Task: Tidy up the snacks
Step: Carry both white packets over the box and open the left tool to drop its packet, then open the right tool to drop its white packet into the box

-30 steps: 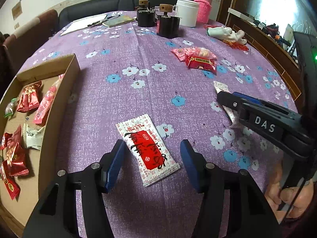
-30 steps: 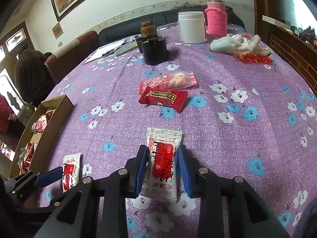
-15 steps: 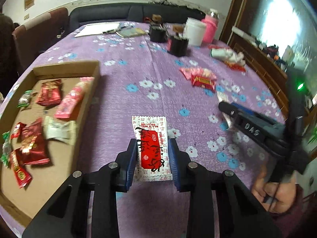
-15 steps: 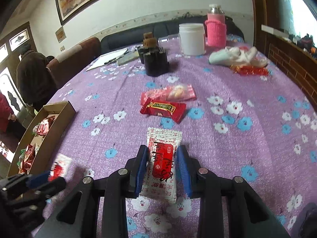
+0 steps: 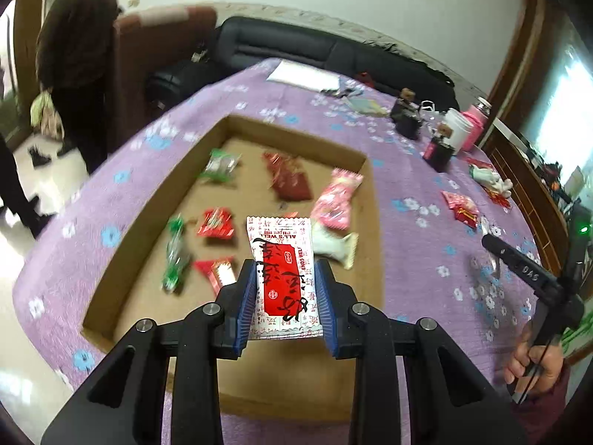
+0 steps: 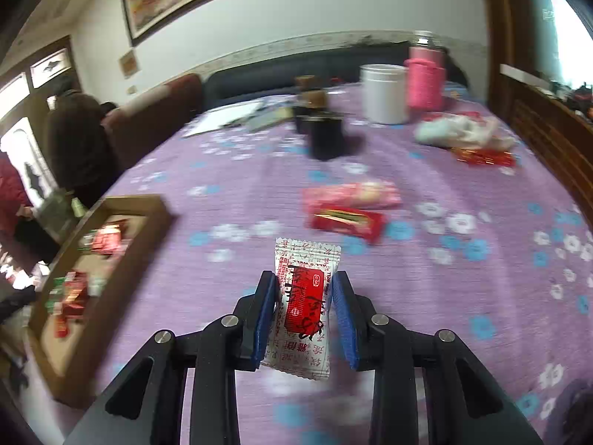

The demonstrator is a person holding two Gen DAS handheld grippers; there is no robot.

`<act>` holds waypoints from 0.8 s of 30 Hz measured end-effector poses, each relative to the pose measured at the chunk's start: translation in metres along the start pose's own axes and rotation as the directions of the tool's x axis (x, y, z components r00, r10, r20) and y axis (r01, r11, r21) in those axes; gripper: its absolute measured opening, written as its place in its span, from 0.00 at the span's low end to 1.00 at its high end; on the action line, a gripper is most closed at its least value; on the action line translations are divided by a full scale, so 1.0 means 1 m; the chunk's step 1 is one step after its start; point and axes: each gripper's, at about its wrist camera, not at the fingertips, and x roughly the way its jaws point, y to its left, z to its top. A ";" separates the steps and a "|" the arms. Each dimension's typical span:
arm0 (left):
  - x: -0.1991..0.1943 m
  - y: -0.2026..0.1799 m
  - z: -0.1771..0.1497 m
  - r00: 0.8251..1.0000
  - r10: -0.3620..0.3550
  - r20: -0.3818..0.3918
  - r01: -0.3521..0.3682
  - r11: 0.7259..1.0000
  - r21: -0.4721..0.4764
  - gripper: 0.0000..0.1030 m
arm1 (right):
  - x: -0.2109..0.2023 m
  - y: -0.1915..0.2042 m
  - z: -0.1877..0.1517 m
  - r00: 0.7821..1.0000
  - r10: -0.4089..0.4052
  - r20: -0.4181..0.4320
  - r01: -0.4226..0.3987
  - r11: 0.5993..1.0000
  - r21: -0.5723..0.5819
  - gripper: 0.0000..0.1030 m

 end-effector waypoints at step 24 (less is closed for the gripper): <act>-0.008 0.043 -0.018 0.983 -0.180 -0.038 0.175 0.980 -0.097 0.41 | 0.129 0.241 0.046 0.863 0.367 -0.347 -0.418 0.904 -0.084 0.34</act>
